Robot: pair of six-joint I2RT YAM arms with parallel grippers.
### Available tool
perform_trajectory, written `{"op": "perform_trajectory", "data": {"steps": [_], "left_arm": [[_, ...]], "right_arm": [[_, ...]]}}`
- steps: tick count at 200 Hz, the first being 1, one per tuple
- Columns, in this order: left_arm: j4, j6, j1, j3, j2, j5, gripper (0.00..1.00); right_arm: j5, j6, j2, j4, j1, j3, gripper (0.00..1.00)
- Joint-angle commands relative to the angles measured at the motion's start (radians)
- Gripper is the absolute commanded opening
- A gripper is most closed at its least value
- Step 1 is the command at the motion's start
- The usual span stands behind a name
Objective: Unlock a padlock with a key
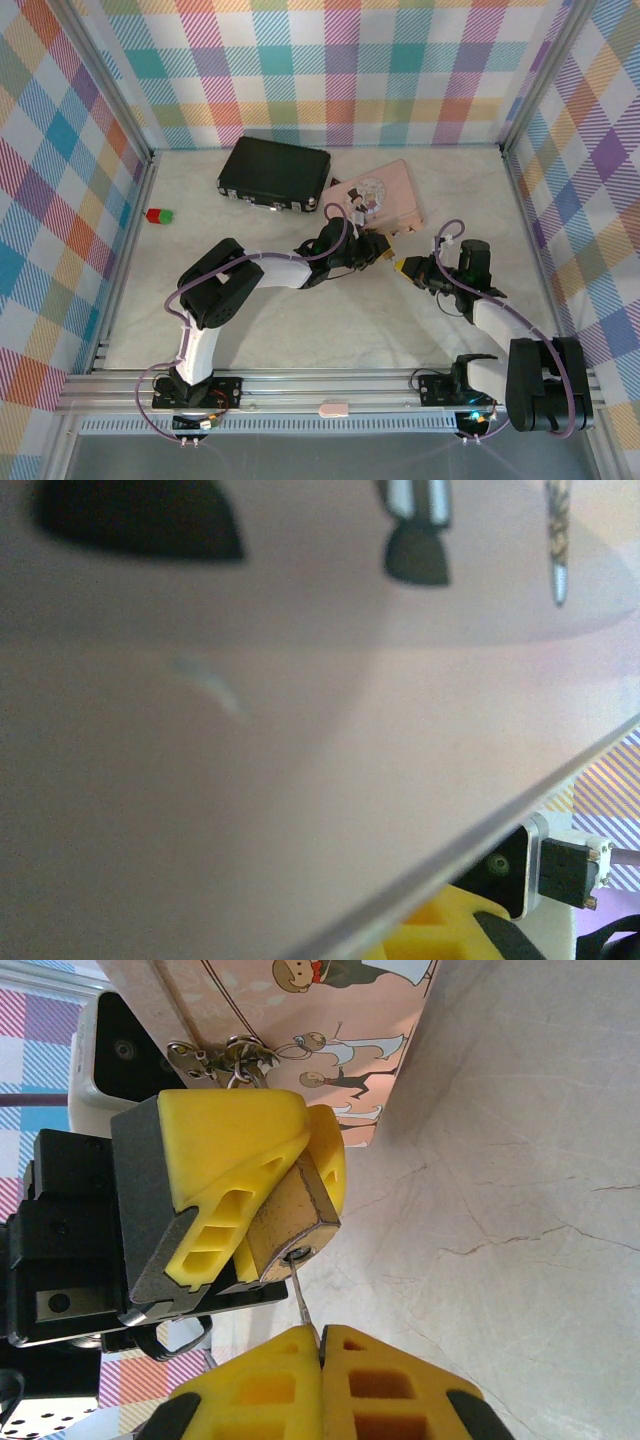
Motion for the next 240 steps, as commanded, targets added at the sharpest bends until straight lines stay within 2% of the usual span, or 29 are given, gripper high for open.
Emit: {"op": "perform_trajectory", "data": {"steps": [1,91,141,192,240], "left_arm": [[0.114,-0.024,-0.005,-0.004,-0.014,0.048,0.0],[0.191,-0.044,-0.016,-0.038,-0.016,0.088,0.0],[0.202,-0.048,-0.016,-0.036,-0.019,0.093,0.0],[0.206,-0.05,-0.018,-0.034,-0.022,0.093,0.0],[0.214,-0.066,-0.022,-0.029,-0.022,0.058,0.0]], "right_arm": [[-0.038,0.012,0.023,0.059,-0.007,0.016,0.0],[-0.067,0.009,0.108,0.018,-0.021,0.111,0.0],[-0.05,0.095,0.167,0.113,-0.025,0.104,0.0],[0.017,0.13,0.164,0.129,-0.026,0.098,0.0],[0.034,0.204,0.189,0.258,-0.006,0.057,0.0]]}}
